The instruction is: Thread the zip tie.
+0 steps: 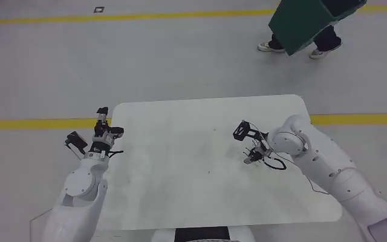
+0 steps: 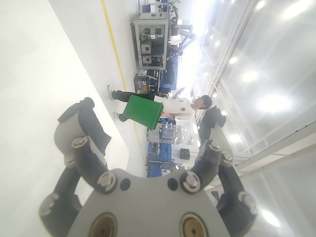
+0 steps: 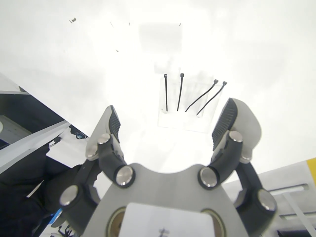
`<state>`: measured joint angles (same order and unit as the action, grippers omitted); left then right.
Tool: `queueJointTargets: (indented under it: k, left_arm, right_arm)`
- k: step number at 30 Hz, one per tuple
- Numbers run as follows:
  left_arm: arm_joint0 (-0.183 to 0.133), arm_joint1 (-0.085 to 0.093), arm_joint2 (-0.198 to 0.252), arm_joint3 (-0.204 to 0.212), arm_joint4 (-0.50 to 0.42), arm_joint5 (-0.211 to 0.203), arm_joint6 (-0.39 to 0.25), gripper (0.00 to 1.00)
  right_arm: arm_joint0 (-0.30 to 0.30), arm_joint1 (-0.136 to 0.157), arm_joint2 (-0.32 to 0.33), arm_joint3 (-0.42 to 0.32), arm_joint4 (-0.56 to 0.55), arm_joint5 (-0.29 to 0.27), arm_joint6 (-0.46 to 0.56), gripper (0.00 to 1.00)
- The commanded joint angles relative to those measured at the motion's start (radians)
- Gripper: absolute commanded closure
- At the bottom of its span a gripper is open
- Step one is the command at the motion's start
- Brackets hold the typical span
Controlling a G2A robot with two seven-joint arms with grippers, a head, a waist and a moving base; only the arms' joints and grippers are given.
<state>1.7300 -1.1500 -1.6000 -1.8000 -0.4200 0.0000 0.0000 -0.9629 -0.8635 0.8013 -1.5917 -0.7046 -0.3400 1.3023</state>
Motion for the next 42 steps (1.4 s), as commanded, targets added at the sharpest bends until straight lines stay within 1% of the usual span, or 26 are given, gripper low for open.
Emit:
queueJointTargets:
  k: [1,3,10,11,13,18,21,24,25,26,27,29,30,33,35,40,42]
  left_arm:
    - [0.0,0.0,0.0,0.0,0.0,0.0,0.0,0.0]
    - [0.0,0.0,0.0,0.0,0.0,0.0,0.0,0.0]
    - [0.0,0.0,0.0,0.0,0.0,0.0,0.0,0.0]
    - [0.0,0.0,0.0,0.0,0.0,0.0,0.0,0.0]
    - [0.0,0.0,0.0,0.0,0.0,0.0,0.0,0.0]
    - [0.0,0.0,0.0,0.0,0.0,0.0,0.0,0.0]
    - [0.0,0.0,0.0,0.0,0.0,0.0,0.0,0.0]
    - [0.0,0.0,0.0,0.0,0.0,0.0,0.0,0.0]
    - [0.0,0.0,0.0,0.0,0.0,0.0,0.0,0.0]
    - [0.0,0.0,0.0,0.0,0.0,0.0,0.0,0.0]
    - [0.0,0.0,0.0,0.0,0.0,0.0,0.0,0.0]
    - [0.0,0.0,0.0,0.0,0.0,0.0,0.0,0.0]
    - [0.0,0.0,0.0,0.0,0.0,0.0,0.0,0.0]
    - [0.0,0.0,0.0,0.0,0.0,0.0,0.0,0.0]
    - [0.0,0.0,0.0,0.0,0.0,0.0,0.0,0.0]
    - [0.0,0.0,0.0,0.0,0.0,0.0,0.0,0.0]
    - [0.0,0.0,0.0,0.0,0.0,0.0,0.0,0.0]
  right_arm:
    - [0.01,-0.002,-0.022,0.022,0.013,0.0,-0.006,0.0]
    - [0.017,-0.003,-0.032,0.039,0.036,0.0,-0.015,0.0]
    - [0.017,-0.003,-0.032,0.039,0.036,0.0,-0.015,0.0]
    - [0.014,-0.002,-0.027,0.042,0.036,0.004,-0.035,0.0]
    - [0.003,0.002,-0.013,0.057,0.035,0.0,-0.064,0.0]
    - [-0.002,0.014,0.015,0.075,0.064,0.0,-0.068,0.0]
    - [-0.006,0.024,0.024,0.079,0.089,0.0,-0.073,0.0]
    - [-0.011,0.033,0.022,0.079,0.09,0.0,-0.082,0.0]
    - [-0.013,0.036,0.02,0.079,0.09,0.0,-0.087,0.33]
    - [-0.015,0.04,0.019,0.079,0.089,0.0,-0.093,0.45]
    - [-0.017,0.043,0.018,0.08,0.089,0.0,-0.098,0.52]
    - [-0.02,0.049,0.018,0.083,0.088,0.0,-0.109,0.58]
    - [-0.023,0.053,0.019,0.082,0.089,0.0,-0.115,0.58]
    - [-0.029,0.063,0.021,0.078,0.091,0.0,-0.126,0.67]
    - [-0.032,0.068,0.02,0.075,0.092,0.0,-0.131,0.71]
    - [-0.032,0.078,0.006,0.065,0.083,0.0,-0.144,0.75]
    - [-0.029,0.079,-0.002,0.067,0.082,0.0,-0.151,0.79]
